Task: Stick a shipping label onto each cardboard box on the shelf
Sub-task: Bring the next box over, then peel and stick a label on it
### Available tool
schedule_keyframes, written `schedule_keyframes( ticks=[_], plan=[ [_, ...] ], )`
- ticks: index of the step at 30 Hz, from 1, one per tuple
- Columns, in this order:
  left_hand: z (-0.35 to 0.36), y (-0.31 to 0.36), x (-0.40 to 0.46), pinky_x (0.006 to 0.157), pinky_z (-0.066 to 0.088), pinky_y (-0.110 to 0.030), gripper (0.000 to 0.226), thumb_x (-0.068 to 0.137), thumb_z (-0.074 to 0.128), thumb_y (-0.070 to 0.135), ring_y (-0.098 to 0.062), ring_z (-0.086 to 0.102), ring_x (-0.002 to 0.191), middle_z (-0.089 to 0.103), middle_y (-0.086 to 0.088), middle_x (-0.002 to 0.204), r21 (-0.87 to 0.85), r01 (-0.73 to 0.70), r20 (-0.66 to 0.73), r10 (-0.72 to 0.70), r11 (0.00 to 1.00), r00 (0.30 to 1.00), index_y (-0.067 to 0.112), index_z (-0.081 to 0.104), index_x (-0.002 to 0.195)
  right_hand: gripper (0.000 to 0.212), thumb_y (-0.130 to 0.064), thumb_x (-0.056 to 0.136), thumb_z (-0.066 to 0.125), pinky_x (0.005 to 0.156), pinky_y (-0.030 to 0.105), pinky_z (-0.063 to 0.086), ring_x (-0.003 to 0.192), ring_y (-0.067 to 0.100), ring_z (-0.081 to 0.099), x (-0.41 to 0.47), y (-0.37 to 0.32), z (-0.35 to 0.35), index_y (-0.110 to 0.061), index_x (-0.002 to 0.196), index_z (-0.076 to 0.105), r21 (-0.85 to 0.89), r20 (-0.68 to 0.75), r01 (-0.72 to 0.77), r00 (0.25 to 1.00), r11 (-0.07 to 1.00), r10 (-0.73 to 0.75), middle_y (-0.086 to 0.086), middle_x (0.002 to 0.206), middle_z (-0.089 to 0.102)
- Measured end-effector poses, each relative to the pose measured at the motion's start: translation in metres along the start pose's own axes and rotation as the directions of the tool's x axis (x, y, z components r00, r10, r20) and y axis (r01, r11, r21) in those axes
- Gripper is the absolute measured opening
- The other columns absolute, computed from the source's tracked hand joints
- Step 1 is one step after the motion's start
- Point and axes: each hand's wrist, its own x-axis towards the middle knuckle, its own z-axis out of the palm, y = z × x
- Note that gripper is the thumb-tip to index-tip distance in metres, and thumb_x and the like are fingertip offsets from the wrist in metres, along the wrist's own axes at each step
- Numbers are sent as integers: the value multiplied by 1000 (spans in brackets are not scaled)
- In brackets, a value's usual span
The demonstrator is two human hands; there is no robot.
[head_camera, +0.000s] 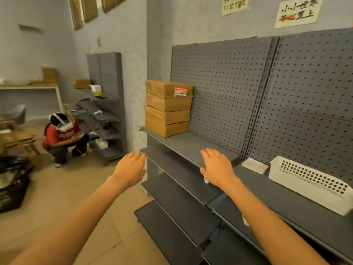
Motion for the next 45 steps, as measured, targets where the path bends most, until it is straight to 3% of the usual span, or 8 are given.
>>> schedule_keyframes(
  ticks=[9, 22, 27, 34, 45],
  plan=[
    [45, -73, 23, 113, 25, -33, 59, 93, 49, 41, -23, 36, 134, 42, -6, 144, 81, 68, 12, -69, 994, 998, 11, 36, 141, 66, -36, 94, 52, 108, 35, 34, 137, 25, 31, 81, -58, 47, -11, 148, 24, 10, 45, 83, 995, 996, -84, 7, 149, 34],
    [53, -170, 195, 112, 26, -34, 53, 93, 50, 38, -25, 41, 129, 47, -9, 140, 62, 57, -120, -49, 996, 992, 9, 42, 137, 66, -39, 93, 52, 106, 36, 34, 137, 23, 32, 263, -59, 43, -12, 147, 25, -4, -110, 39, 993, 999, -39, 5, 149, 34],
    [89, -203, 226, 111, 27, -34, 50, 93, 48, 37, -25, 41, 129, 47, -8, 139, 65, 53, -56, -50, 996, 997, 10, 43, 135, 66, -40, 94, 51, 105, 35, 34, 137, 22, 32, 299, -69, 61, -12, 147, 25, -21, -63, 23, 998, 999, -25, 4, 150, 34],
    [134, -265, 274, 112, 26, -34, 52, 92, 49, 41, -23, 41, 129, 47, -5, 139, 47, -22, -32, 23, 999, 999, 12, 42, 136, 66, -40, 93, 52, 107, 35, 33, 138, 22, 30, 341, -93, 90, -12, 147, 26, -13, 3, -114, 993, 993, 114, 5, 152, 30],
    [158, -369, 353, 109, 32, -36, 50, 93, 49, 37, -27, 41, 128, 45, -9, 139, -17, -200, -77, 198, 980, 977, 10, 41, 135, 66, -40, 93, 53, 106, 40, 37, 139, 25, 30, 417, -148, 72, -11, 146, 27, -42, -106, -363, 928, 931, 358, 7, 153, 29]
  ],
)
